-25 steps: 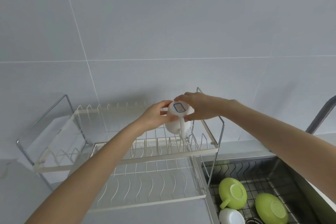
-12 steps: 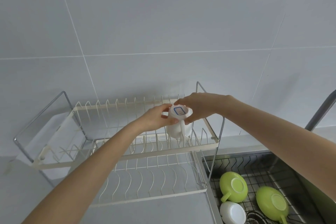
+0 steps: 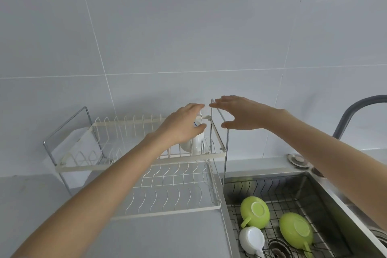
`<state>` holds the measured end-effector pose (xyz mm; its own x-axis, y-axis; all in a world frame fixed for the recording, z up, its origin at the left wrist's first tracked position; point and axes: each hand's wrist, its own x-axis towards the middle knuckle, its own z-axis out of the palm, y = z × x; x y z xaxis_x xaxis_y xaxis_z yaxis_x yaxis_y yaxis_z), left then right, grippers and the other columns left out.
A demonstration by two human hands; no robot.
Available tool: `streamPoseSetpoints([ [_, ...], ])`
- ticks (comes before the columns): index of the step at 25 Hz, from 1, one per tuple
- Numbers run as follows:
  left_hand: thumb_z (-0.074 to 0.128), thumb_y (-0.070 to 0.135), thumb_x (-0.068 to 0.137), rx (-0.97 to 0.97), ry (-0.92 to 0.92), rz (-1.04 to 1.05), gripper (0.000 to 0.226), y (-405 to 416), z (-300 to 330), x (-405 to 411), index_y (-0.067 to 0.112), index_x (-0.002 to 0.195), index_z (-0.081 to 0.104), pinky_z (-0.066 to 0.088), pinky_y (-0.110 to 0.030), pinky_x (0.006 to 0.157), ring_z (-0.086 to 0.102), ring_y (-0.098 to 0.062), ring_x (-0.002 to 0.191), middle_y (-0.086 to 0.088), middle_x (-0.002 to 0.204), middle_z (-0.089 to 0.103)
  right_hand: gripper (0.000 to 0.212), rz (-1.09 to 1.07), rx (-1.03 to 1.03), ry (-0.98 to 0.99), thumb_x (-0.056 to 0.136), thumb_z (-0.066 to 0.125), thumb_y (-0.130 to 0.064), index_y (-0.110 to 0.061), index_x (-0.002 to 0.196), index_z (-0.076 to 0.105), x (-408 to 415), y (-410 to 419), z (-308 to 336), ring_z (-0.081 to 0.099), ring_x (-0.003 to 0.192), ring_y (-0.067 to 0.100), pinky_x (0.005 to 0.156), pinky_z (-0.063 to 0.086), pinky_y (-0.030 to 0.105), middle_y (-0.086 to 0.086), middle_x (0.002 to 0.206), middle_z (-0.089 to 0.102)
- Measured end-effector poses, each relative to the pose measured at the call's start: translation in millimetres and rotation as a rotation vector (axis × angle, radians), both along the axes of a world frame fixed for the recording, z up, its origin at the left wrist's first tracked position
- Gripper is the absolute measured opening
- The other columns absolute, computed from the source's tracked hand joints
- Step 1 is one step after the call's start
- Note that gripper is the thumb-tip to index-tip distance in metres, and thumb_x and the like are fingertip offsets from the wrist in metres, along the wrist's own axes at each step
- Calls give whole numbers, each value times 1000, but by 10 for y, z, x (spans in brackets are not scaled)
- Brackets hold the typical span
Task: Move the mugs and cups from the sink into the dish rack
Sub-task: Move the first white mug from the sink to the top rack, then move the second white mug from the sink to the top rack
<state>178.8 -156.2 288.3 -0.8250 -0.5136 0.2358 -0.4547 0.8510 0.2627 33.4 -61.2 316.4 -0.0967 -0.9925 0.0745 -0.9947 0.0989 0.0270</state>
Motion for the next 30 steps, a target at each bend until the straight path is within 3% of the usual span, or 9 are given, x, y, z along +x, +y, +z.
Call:
streamPoseSetpoints([
  [7, 41, 30, 94, -268, 4, -10, 52, 727, 34, -295, 8, 140, 28, 25, -35, 111, 28, -20, 138, -6, 149, 34, 65, -80, -90, -8, 93, 50, -29, -19, 147, 15, -322, 753, -108, 18, 144, 21, 116, 17, 31, 5, 155, 24],
  [10, 38, 31, 95, -289, -6, -5, 53, 964, -91, -506, 7, 140, 27, 22, -35, 113, 25, -21, 139, -7, 149, 33, 69, -117, -56, -25, 93, 50, -30, -22, 148, 9, -532, 962, -290, 10, 146, 22, 118, 13, 33, 7, 158, 13],
  [16, 37, 30, 95, -197, -33, 18, 53, 1267, -464, -896, 10, 142, 22, 22, -36, 114, 20, -20, 143, -6, 153, 26, 72, -117, 46, -47, 92, 50, -32, -23, 148, 6, -937, 1203, -772, 4, 147, 24, 119, 10, 36, 7, 159, 5],
  [21, 38, 29, 94, -134, -148, 51, 55, 1399, -951, -1151, 9, 142, 21, 22, -39, 115, 22, -24, 142, -9, 153, 26, 71, -91, 122, -113, 91, 51, -31, -22, 148, 9, -1186, 1338, -1230, 7, 147, 25, 119, 10, 36, 8, 159, 9],
  [30, 39, 29, 94, 151, -365, 129, 58, 1462, -1992, -1284, 12, 144, 16, 26, -39, 114, 22, -24, 142, -8, 155, 22, 69, -61, 286, -275, 88, 54, -26, -19, 147, 17, -1433, 1384, -2304, 15, 145, 26, 119, 15, 37, 10, 156, 19],
])
